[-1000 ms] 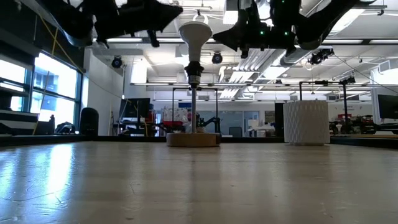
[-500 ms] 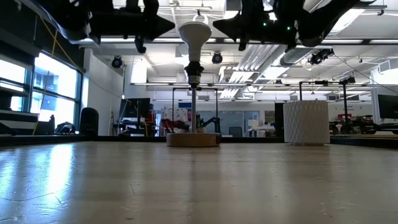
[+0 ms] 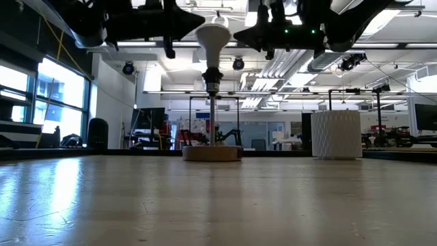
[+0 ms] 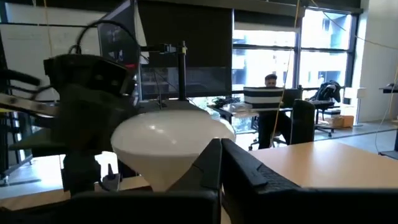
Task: Screw lightbulb
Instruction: Remove the lightbulb from the brown lamp
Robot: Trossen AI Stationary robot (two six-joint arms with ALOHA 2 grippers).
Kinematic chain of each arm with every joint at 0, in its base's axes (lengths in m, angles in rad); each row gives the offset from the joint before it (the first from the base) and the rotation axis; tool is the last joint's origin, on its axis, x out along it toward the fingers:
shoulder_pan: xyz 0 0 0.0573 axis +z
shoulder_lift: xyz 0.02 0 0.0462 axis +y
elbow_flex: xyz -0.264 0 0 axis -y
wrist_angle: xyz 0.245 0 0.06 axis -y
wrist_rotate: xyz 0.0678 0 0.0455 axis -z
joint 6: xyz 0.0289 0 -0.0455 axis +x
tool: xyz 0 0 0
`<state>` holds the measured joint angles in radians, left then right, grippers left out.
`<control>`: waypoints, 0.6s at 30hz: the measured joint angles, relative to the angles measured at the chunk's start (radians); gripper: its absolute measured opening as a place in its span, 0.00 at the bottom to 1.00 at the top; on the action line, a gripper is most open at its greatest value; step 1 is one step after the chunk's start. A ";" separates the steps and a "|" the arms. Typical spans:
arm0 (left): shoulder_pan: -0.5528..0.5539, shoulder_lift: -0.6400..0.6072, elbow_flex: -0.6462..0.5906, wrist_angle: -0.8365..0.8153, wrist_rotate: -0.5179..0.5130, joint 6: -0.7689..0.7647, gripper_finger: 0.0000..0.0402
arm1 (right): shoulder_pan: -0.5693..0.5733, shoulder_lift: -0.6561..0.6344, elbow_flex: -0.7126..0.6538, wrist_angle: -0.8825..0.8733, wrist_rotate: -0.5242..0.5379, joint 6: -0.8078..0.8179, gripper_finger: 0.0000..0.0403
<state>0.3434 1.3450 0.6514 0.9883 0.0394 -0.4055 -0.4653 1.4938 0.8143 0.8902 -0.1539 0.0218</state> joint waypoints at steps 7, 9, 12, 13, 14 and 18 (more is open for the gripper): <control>-0.071 -0.031 0.000 -0.056 -0.079 0.059 0.00 | -0.018 -0.025 0.000 0.015 0.038 -0.003 0.00; -0.076 -0.058 0.000 -0.131 -0.121 0.090 0.00 | -0.010 -0.050 0.000 0.026 0.034 -0.004 0.00; -0.076 -0.102 0.000 -0.230 -0.232 0.144 0.00 | 0.008 -0.065 -0.006 0.014 -0.023 -0.004 0.00; -0.075 -0.112 0.000 -0.250 -0.279 0.163 0.00 | 0.015 -0.065 -0.011 0.011 -0.042 -0.004 0.00; -0.075 -0.121 0.000 -0.267 -0.329 0.182 0.00 | 0.022 -0.063 -0.012 0.003 -0.054 -0.002 0.00; -0.065 -0.118 0.000 -0.221 -0.439 0.240 0.00 | 0.053 -0.036 -0.012 0.009 -0.058 -0.004 0.00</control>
<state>0.2782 1.2266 0.6510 0.7671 -0.3993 -0.1652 -0.4128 1.4573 0.8024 0.8993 -0.2118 0.0181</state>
